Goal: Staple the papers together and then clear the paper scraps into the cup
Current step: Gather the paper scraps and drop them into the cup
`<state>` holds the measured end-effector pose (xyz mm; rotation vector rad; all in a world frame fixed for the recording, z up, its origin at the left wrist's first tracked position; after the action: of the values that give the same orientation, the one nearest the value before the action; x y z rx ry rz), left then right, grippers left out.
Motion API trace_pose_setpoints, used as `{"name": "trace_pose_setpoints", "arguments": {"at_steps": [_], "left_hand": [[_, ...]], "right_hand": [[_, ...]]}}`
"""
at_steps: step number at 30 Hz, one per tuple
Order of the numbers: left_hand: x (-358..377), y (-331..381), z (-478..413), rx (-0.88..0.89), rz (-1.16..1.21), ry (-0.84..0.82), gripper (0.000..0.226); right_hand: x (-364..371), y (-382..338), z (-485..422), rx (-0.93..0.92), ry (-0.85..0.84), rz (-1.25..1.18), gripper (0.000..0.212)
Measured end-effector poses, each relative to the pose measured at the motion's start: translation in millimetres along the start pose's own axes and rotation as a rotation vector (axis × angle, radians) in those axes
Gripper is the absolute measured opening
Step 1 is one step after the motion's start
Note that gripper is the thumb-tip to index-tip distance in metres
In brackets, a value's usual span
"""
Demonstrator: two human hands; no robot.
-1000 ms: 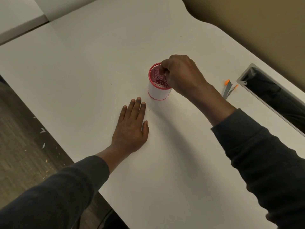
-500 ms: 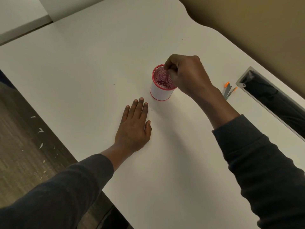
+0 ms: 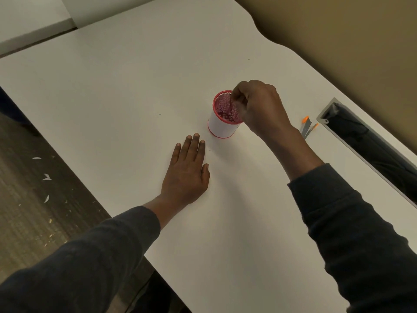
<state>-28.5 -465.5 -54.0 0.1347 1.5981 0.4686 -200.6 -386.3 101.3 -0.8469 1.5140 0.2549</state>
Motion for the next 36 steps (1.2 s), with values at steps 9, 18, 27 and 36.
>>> {"name": "trace_pose_setpoints", "arguments": {"at_steps": [9,18,27,36], "left_hand": [[-1,2,0,0.007,0.025,0.018,0.066],[-26,-24,-2,0.017,0.326,0.180,0.065],[-49,-113,-46,-0.253,-0.010,0.029,0.081],[-35,-82,-38,-0.100,-0.054,-0.031,0.093]], "right_hand": [[7,-2,0,0.024,-0.048,0.115,0.022],[-8,5,16,0.175,0.155,-0.180,0.026],[16,24,127,0.405,0.254,-0.405,0.019],[50,49,237,0.579,0.163,-0.383,0.015]]}}
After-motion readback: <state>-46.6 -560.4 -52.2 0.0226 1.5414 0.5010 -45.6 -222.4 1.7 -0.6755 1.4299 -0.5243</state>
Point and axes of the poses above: each hand's wrist, its own z-axis away from the middle knuckle, its own x-axis out of the palm, y = z × x, the point moved 4 cm from there along -z, towards the middle knuckle, and after that the axes turned 2 degrees about x, right-handed, at the moved point
